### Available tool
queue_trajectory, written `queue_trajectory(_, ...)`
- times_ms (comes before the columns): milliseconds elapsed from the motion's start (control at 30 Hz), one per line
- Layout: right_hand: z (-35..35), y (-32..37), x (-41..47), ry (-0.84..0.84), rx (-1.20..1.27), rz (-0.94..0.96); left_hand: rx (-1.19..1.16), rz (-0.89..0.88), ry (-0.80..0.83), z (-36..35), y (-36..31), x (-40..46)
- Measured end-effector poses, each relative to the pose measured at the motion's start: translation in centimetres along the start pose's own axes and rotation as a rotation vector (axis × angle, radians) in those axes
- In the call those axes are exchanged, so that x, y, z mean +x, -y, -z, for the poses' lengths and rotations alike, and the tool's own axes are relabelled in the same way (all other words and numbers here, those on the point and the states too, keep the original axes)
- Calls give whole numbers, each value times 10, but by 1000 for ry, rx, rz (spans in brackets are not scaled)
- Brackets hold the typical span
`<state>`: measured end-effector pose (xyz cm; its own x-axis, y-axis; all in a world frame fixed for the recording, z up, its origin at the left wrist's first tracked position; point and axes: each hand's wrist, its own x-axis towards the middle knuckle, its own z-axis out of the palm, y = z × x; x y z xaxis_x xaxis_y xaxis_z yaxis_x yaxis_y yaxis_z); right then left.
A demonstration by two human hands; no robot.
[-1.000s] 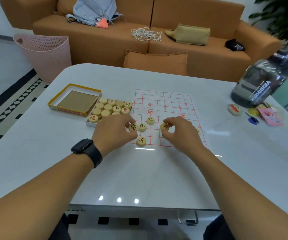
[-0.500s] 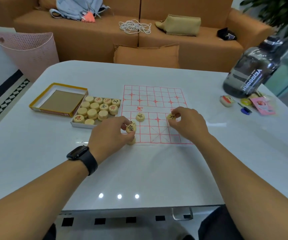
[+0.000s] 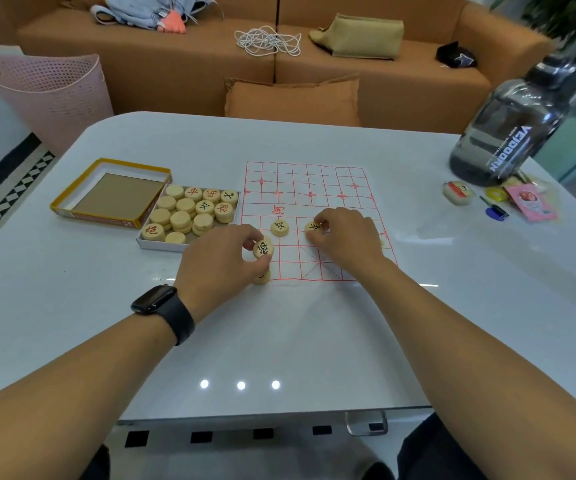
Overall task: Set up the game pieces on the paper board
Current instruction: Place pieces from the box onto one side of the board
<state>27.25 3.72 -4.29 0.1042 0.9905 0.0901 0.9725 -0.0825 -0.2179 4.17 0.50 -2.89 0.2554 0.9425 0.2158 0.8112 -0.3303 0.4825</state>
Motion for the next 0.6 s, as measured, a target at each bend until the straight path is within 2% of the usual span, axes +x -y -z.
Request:
queue_trajectory(267,6,0,-12,-37,18,38,-22,-15,-7,2,2,-1)
queue_trajectory(433,24,7,-36,55,189,250,-55,-53,2,5,4,-1)
queue_trajectory(600,27,16,-48,183,223,416,-80,-125,50,1,3,-3)
